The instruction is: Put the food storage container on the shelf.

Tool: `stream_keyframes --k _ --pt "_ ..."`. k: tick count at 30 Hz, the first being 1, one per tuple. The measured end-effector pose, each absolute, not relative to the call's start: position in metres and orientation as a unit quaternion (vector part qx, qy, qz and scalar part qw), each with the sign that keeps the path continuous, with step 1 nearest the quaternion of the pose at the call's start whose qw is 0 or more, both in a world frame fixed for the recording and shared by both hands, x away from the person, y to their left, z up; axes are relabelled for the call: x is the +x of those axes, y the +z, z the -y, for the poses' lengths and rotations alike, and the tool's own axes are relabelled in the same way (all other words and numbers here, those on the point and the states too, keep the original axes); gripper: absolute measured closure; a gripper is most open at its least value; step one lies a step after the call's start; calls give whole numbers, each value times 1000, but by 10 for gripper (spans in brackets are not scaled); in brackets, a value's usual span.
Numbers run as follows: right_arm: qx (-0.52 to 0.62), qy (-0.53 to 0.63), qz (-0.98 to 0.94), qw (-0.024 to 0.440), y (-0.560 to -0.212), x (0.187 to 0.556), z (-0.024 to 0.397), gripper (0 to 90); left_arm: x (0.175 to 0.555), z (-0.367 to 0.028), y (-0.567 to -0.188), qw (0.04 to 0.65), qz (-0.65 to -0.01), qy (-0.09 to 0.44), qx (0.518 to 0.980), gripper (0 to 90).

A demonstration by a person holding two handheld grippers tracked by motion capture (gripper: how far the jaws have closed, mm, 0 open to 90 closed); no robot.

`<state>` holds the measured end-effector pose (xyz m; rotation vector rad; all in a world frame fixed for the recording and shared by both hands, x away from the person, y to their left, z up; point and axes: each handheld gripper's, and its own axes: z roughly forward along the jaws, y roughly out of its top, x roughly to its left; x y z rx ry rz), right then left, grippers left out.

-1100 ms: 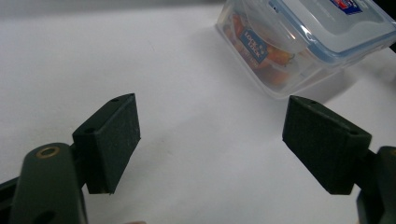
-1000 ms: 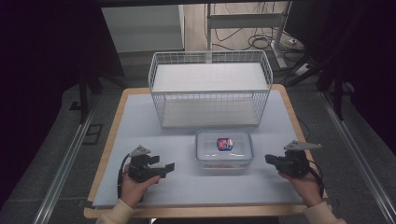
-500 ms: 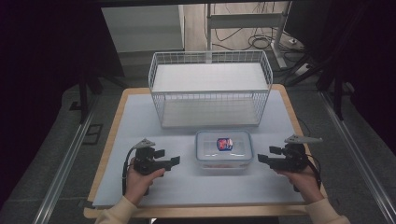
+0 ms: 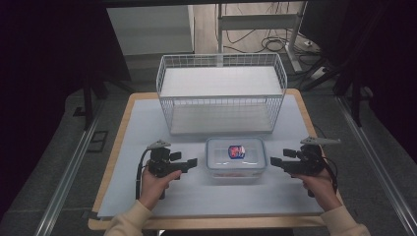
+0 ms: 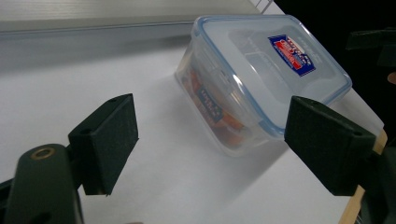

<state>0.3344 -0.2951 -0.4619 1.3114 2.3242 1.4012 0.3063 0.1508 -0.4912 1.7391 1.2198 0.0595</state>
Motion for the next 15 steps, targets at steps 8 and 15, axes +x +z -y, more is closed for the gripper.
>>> stream_keyframes --k 8,15 --pt "434 471 -766 55 -454 345 286 213 320 -139 -488 492 -499 12 713 170" --pt "440 472 -763 43 -450 362 270 197 337 -124 -491 487 -509 5 710 154"
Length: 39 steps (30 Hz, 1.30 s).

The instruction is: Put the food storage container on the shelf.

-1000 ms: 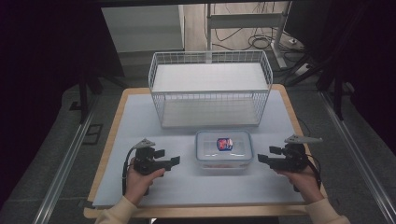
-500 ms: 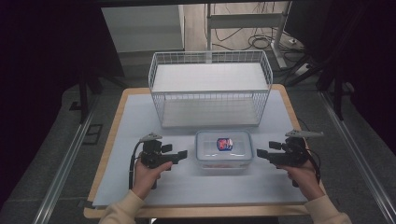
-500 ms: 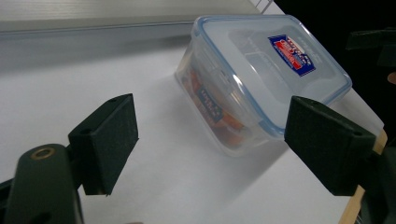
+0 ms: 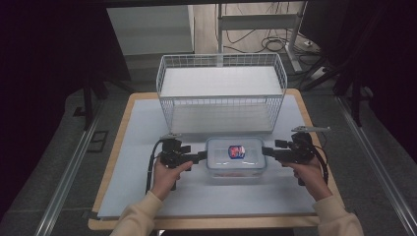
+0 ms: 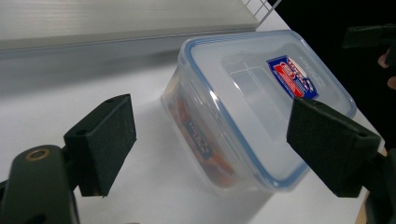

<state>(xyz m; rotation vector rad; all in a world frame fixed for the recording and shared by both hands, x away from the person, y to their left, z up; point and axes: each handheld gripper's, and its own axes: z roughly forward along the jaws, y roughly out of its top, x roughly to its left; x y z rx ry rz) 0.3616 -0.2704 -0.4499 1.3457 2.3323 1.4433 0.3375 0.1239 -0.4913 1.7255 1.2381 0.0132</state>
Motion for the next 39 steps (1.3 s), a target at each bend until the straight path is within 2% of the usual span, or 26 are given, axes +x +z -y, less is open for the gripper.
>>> stream_keyframes --k 3,10,15,26,39 --pt "439 470 -764 38 -452 366 266 194 341 -121 -494 486 -510 -1 710 151" --pt "440 459 -771 26 -462 373 256 183 351 -106 -510 483 -515 -60 706 151" --pt "445 459 -769 15 -466 372 258 182 353 -102 -515 473 -513 -66 713 154" --pt "444 454 -772 2 -470 373 255 178 355 -95 -525 487 -505 -128 701 161" --pt "467 439 -767 -37 -484 381 257 184 355 -97 -524 496 -505 -124 695 227"
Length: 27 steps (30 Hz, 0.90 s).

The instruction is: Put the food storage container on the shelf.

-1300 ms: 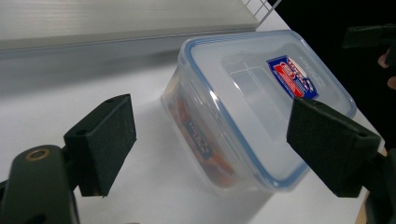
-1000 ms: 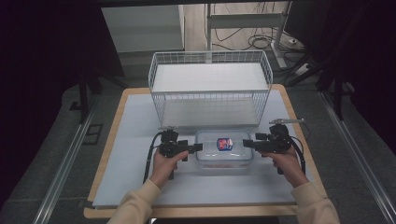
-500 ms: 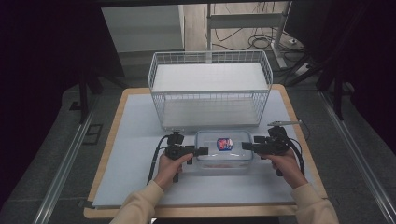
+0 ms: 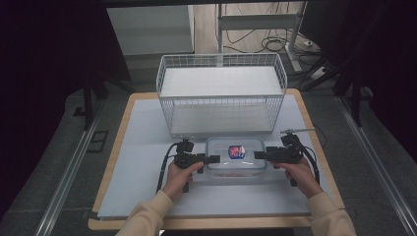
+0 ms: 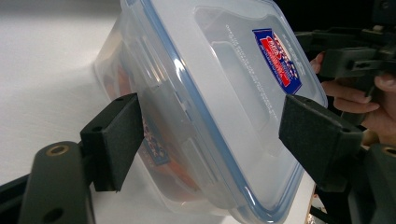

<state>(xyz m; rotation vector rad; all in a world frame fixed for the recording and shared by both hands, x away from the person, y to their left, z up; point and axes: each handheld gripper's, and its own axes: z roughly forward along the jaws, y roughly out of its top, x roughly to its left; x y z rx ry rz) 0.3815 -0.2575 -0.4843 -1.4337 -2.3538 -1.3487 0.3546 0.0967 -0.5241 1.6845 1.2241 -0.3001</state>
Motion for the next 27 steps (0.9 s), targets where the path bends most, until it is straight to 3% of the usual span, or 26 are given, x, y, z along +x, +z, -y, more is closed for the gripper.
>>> stream_keyframes --k 4,8,10,11,13,27 --pt "-472 -434 766 56 -494 386 258 176 354 -98 -523 498 -505 -122 694 250" --pt "-482 -441 750 105 -500 390 258 200 353 -98 -523 498 -507 -122 692 259" --pt "-490 -441 742 121 -501 392 261 241 353 -99 -523 498 -509 -124 691 265" --pt "-493 -449 734 131 -501 392 267 309 353 -99 -524 499 -509 -125 690 268" --pt "-498 -452 725 144 -503 393 271 331 353 -99 -524 500 -509 -126 689 275" --pt "-484 -468 729 122 -495 380 274 408 339 -105 -518 515 -494 -107 692 374"
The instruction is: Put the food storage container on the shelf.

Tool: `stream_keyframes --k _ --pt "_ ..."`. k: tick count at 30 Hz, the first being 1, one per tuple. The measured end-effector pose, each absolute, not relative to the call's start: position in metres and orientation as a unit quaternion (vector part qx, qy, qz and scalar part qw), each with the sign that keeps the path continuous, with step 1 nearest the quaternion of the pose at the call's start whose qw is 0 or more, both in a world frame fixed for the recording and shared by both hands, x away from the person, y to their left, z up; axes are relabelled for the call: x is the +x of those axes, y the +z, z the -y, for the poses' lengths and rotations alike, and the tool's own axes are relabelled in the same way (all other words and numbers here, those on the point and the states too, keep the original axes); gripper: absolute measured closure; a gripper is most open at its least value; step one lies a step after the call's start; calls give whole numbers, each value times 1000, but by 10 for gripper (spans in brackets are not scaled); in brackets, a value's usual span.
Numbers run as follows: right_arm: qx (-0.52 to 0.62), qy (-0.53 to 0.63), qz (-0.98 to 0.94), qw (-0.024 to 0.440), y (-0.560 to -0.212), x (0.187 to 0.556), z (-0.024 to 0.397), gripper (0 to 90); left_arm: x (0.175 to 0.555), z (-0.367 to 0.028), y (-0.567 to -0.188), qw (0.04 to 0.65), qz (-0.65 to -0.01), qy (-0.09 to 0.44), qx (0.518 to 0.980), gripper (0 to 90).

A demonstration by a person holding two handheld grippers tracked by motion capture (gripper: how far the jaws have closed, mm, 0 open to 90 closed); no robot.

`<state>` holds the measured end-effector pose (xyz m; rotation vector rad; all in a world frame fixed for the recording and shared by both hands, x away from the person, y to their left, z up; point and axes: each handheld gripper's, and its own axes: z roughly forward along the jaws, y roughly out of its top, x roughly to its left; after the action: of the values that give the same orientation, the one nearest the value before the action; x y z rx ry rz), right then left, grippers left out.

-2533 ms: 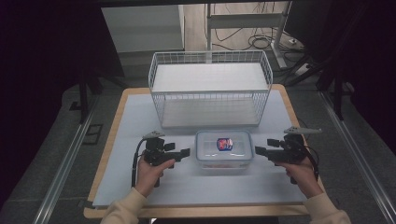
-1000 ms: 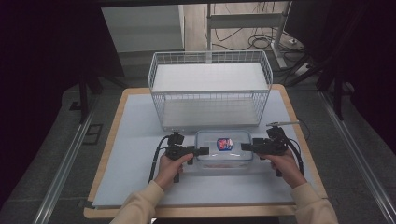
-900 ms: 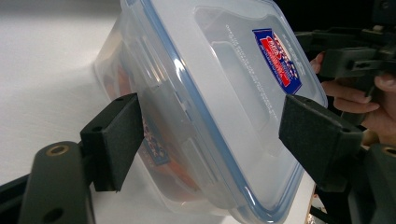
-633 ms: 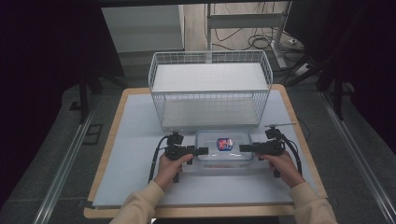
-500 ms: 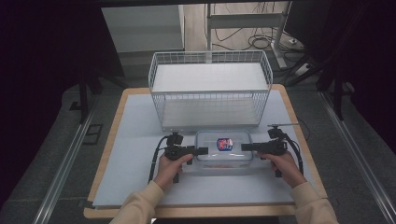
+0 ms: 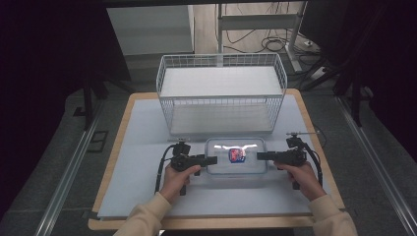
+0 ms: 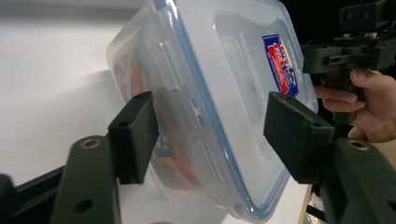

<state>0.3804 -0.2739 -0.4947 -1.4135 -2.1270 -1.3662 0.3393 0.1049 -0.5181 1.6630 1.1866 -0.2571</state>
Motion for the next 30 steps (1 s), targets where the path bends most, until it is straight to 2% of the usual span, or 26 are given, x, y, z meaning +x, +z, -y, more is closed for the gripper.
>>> stream_keyframes --k 14,30 --pt "-458 -499 730 94 -492 357 280 465 319 -107 -512 528 -475 -78 700 456" --pt "-457 -502 729 89 -492 348 280 469 313 -105 -510 526 -470 -62 707 463"
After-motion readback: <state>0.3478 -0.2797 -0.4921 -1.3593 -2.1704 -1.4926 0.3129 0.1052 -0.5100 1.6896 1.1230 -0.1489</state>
